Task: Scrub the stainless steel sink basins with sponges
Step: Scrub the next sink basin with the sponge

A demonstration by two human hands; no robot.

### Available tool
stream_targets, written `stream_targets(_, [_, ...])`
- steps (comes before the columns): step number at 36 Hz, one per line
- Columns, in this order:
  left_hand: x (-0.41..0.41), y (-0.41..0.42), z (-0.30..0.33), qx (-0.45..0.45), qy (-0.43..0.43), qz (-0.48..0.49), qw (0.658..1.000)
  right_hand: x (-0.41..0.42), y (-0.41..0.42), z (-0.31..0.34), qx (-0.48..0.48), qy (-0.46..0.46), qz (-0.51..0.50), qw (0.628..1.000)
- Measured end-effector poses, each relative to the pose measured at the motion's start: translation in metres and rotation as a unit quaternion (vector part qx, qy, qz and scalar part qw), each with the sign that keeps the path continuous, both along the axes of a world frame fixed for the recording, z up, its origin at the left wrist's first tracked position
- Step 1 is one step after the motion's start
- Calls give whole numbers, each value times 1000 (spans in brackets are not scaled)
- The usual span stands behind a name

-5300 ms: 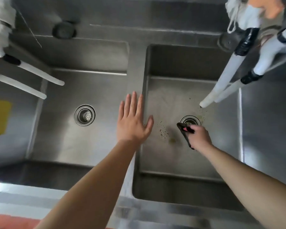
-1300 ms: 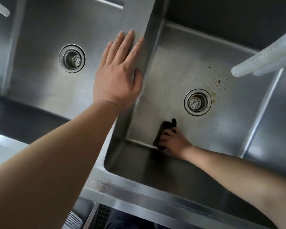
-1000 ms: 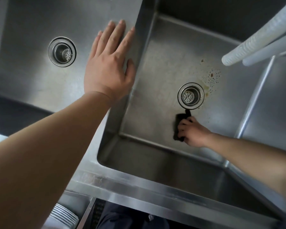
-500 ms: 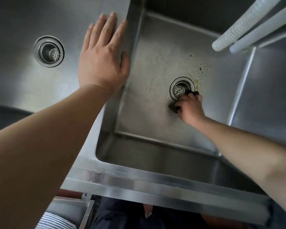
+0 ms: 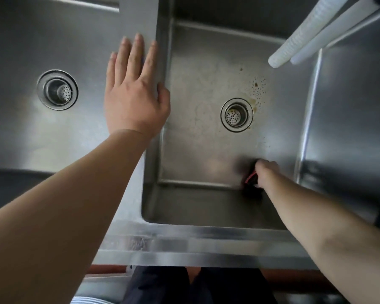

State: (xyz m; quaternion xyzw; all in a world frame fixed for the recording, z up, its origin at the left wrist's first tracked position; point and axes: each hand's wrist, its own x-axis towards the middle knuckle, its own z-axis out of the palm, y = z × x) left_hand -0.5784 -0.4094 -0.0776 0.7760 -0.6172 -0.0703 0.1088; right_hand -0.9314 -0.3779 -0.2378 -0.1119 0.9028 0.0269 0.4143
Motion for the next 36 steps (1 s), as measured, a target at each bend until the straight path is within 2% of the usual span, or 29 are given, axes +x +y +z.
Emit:
stream_targets(4, [0, 0, 0, 6, 0, -2, 1000, 46, -2, -1, -9, -102, -73, 992])
stream_targets(6, [0, 1, 2, 10, 2, -3, 1000, 74, -7, 1, -16, -142, -175, 974])
stream_targets(11, [-2, 2, 3, 17, -1, -8, 1000, 131, -48, 20, -73, -222, -313, 921])
stream_targets(17, [-1, 2, 2, 18, 3, -8, 1000, 127, -81, 27, -216, -219, -437, 845])
stream_targets(24, [-1, 2, 3, 31, 13, -17, 999, 92, -68, 77, -266, -216, -382, 858])
stream_targets(29, [1, 4, 6, 45, 23, -20, 999, 54, -30, 134, -311, -272, -301, 859])
stream_targets(36, [-1, 6, 16, 78, 43, -38, 995, 20, 4, 192, -319, -338, -224, 857])
